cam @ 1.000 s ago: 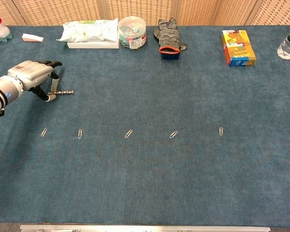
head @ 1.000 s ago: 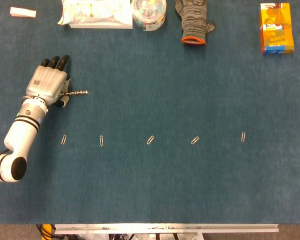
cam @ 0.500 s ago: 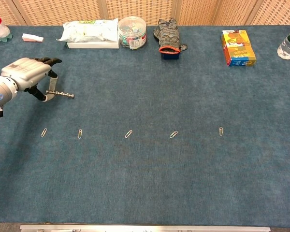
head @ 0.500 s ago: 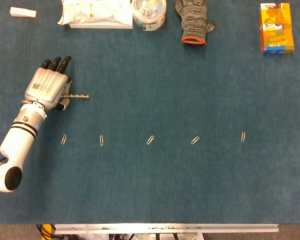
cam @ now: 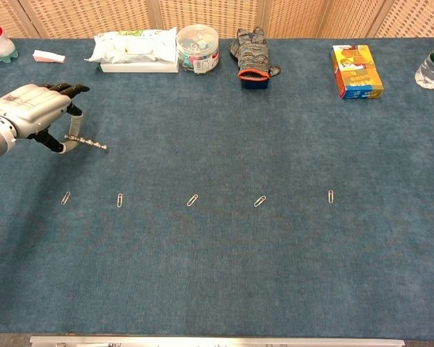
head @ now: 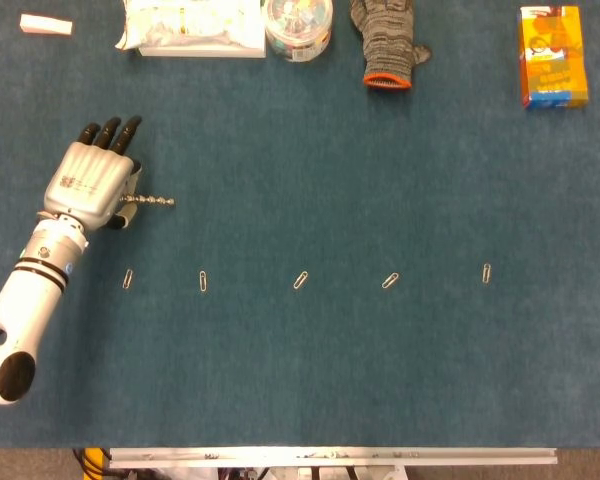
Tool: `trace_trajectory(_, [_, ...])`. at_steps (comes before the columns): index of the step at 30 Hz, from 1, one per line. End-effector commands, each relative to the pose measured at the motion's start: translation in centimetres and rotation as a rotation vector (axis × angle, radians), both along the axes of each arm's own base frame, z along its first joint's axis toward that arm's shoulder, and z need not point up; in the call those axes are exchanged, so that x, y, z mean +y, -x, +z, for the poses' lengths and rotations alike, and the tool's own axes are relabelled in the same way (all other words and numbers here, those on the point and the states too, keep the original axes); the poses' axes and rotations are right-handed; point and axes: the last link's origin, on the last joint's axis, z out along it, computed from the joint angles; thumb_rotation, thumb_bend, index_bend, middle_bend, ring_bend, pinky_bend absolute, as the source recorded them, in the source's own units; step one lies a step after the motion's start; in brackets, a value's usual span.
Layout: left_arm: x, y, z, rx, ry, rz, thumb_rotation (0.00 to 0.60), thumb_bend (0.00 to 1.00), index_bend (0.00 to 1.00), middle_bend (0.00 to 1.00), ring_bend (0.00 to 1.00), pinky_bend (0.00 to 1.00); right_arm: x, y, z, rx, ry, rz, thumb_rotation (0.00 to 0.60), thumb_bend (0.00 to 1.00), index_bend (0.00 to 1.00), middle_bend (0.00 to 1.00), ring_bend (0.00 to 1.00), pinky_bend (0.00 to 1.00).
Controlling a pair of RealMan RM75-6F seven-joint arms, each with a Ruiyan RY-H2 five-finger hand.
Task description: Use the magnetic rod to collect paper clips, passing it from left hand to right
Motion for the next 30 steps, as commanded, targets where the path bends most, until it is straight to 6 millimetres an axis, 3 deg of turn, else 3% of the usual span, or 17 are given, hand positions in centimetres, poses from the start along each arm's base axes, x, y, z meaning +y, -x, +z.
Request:
trace_trajectory(1, [-0.4, -0.2, 0.3, 0.002, -0.001, -0.012, 0.6, 0.33, 0.63, 0.01, 0.0, 0.11, 0.0, 0.0, 0.0, 0.001, -0.001, 0.001, 0.6, 0.14, 0.24, 0.14, 0.11, 0.31])
trace_trajectory(22, [-2.4, -1.4, 1.9, -0.033, -0.02, -0.051, 0.6, 0.33, 0.64, 0.02, 0.0, 0.11, 0.2, -0.1, -0.1, 0.0, -0.002, 0.009, 0.6, 0.14, 0.24, 0.14, 0.11, 0.31])
trace_trajectory(30, [-4.5, -2.5, 2.4, -0.04, 0.002, -0.103, 0.6, 0.33, 0.64, 0.03, 0.0, 0.11, 0.2, -0.2, -0.1, 0.0, -0.007, 0.012, 0.6, 0.14, 0.24, 0.14, 0.12, 0.31])
